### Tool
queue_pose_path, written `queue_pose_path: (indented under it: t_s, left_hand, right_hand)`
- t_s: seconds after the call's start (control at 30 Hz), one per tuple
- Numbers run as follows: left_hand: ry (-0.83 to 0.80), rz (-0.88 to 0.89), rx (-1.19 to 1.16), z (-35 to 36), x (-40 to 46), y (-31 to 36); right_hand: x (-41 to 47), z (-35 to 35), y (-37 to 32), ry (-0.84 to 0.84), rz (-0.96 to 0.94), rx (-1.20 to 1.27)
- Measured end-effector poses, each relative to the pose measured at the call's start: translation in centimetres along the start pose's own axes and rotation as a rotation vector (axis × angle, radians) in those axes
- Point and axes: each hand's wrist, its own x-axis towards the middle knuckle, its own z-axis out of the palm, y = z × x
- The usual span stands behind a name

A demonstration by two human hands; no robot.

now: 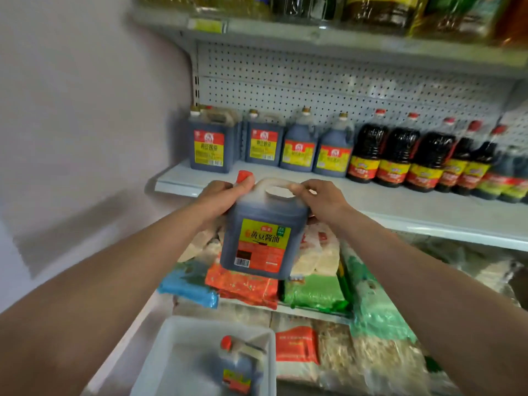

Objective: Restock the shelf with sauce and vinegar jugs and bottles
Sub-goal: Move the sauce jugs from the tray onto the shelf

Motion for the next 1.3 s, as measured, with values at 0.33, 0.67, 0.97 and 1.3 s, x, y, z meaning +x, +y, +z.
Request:
queue_pose_path:
  t_s: [0.33,0.67,0.97,1.3]
  left_hand:
    - [0.024,0.049,-0.076,-2.2,11.2,4.3]
    - [-0.068,0.16,-0.133,-3.2,23.8,3.5]
    - [-0.045,0.12,-0.237,-2.4,29.6,1.5]
    - [-0.43,0.101,0.199,-5.0,30.7,2.1]
  right_hand:
    - [12.0,-0.3,-3.6,-0.001,0.011,0.057]
    - [22.5,2.7,-2.3,0.154,-0.03,0.106]
    - [27.2,4.3,-1.2,0.103,-0.046,0.008]
    - [26.8,4.3,0.5,-0.147,-0.039,-0.063]
